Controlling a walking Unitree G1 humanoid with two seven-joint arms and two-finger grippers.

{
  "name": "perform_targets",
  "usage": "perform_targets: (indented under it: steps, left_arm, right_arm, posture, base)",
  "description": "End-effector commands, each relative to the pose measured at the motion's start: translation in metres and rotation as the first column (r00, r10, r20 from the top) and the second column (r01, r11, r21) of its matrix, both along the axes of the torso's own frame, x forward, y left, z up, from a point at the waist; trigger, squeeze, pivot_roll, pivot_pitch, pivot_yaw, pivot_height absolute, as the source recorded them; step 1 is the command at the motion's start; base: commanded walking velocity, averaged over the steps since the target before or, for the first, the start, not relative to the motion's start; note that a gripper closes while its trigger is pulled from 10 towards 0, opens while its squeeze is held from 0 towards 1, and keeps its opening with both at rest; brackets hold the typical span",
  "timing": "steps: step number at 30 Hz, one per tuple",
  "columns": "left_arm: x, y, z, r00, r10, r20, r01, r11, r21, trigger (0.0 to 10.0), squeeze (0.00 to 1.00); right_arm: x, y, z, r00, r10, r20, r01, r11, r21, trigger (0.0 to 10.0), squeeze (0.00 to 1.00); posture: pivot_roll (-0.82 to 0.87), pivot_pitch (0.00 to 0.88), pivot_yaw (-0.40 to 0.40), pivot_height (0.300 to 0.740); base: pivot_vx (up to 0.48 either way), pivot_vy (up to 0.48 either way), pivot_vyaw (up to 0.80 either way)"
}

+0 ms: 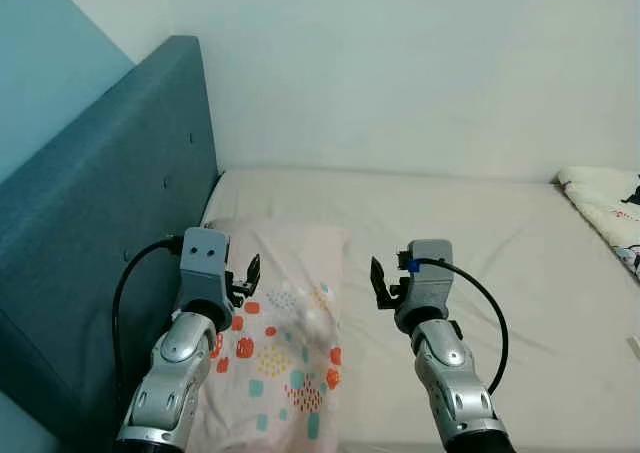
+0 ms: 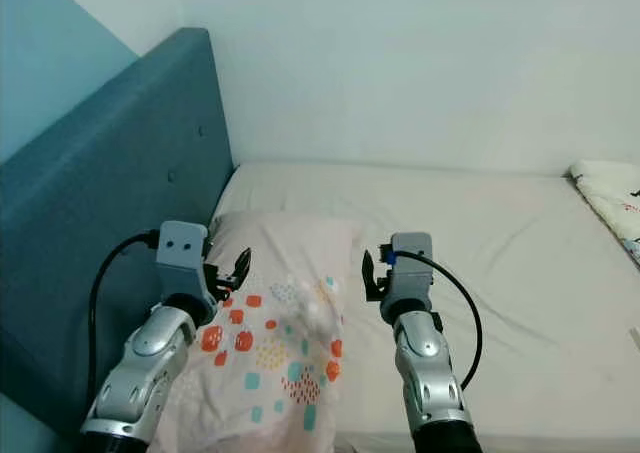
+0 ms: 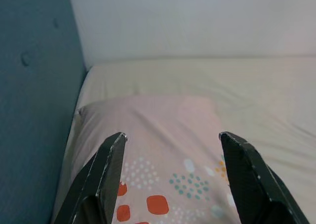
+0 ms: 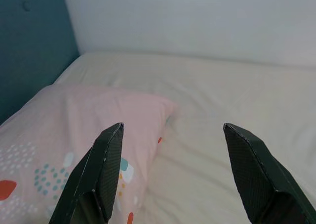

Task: Clean up the room

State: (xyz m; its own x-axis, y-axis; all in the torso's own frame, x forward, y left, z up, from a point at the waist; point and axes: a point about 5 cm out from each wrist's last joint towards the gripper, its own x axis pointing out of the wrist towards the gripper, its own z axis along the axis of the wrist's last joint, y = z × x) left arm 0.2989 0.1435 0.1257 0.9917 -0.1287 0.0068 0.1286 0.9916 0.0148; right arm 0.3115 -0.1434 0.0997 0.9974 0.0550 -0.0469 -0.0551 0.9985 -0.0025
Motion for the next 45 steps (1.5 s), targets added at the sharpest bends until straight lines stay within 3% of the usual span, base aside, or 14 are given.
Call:
perform_targets:
  steps: [1,33,45]
  left_arm:
    - [0.0001,-0.0044,-0.0037,1.0,-0.014,-0.023,0.014,1.0,0.006,10.0,0.0]
    - [-0.0008,-0.0061,-0.0066,0.999,-0.03,-0.041,0.031,0.999,0.016,10.0,0.0]
    - [0.0003,-0.0057,-0.0057,0.998,-0.04,-0.043,0.041,0.999,0.022,10.0,0.0]
  right_arm:
    - [-0.0023,-0.0056,-0.0027,1.0,-0.023,-0.018,0.023,1.0,0.01,10.0,0.0]
    - [-0.0048,-0.0098,-0.0023,0.999,-0.029,-0.034,0.029,0.999,0.013,10.0,0.0]
    - [-0.0062,-0.0135,-0.0049,0.997,-0.068,-0.045,0.069,0.997,0.024,10.0,0.0]
  posture:
    - [0.02,0.0,-0.056,0.74]
    - [0.02,0.0,-0.049,0.74]
    - [0.02,0.0,-0.037,0.74]
  base:
    - [0.0,-0.48,0.0]
    - [0.0,-0.48,0.0]
    - [0.0,-0.48,0.27]
